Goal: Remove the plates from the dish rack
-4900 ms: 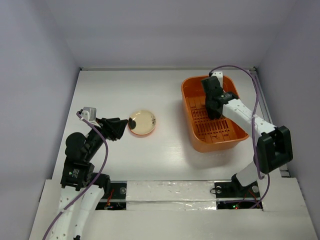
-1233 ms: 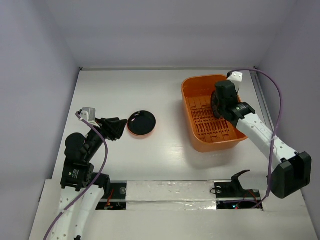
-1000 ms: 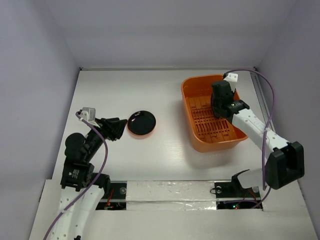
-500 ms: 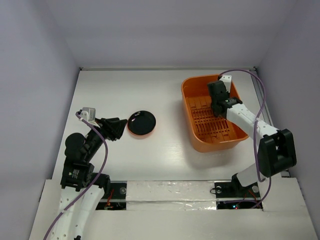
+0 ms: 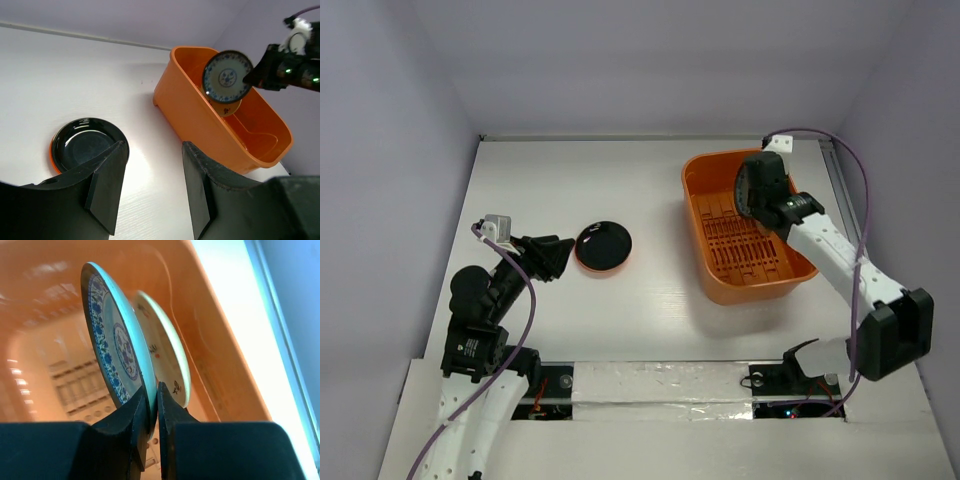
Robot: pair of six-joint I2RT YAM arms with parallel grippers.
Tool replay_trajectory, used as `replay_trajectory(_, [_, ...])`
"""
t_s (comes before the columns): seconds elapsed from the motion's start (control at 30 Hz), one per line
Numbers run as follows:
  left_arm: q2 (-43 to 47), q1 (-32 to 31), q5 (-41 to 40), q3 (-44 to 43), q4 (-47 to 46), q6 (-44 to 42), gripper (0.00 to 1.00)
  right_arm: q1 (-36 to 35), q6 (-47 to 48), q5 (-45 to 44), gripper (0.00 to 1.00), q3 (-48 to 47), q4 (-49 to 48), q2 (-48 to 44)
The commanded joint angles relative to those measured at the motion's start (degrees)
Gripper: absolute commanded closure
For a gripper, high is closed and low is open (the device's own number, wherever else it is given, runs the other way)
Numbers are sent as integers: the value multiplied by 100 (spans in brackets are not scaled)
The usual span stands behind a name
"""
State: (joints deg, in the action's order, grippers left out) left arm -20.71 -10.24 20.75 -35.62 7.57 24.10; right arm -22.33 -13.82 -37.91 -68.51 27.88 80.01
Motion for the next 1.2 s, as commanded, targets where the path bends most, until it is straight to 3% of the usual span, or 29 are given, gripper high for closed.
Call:
replay_trajectory(0.0, [67, 31, 34, 28, -247, 16, 55, -175, 108, -41, 96, -531, 50, -704])
replay_trajectory(0.17, [67, 31, 52, 37, -248, 25, 55, -368, -23, 660, 100, -655, -80, -1469])
replay_trajectory(0.33, [49, 31, 52, 46, -256, 25, 55, -825, -559, 2497, 100, -374, -994, -1814])
replay_trajectory(0.43, [41, 31, 43, 37, -256, 34, 55, -1527, -797, 2596, 100, -391, -1284, -1376])
replay_trajectory(0.63, [41, 31, 25, 37, -248, 25, 55, -2599, -1254, 3078, 100, -856, -2110, 391])
replay_trajectory(0.8, [49, 31, 34, 37, -248, 25, 55, -2795, -1710, 3377, 100, -1270, -2488, 1664])
replay_trajectory(1.17, [102, 31, 52, 28, -239, 16, 55, -2795, -2107, 3194, 96, -1261, -2700, 2747])
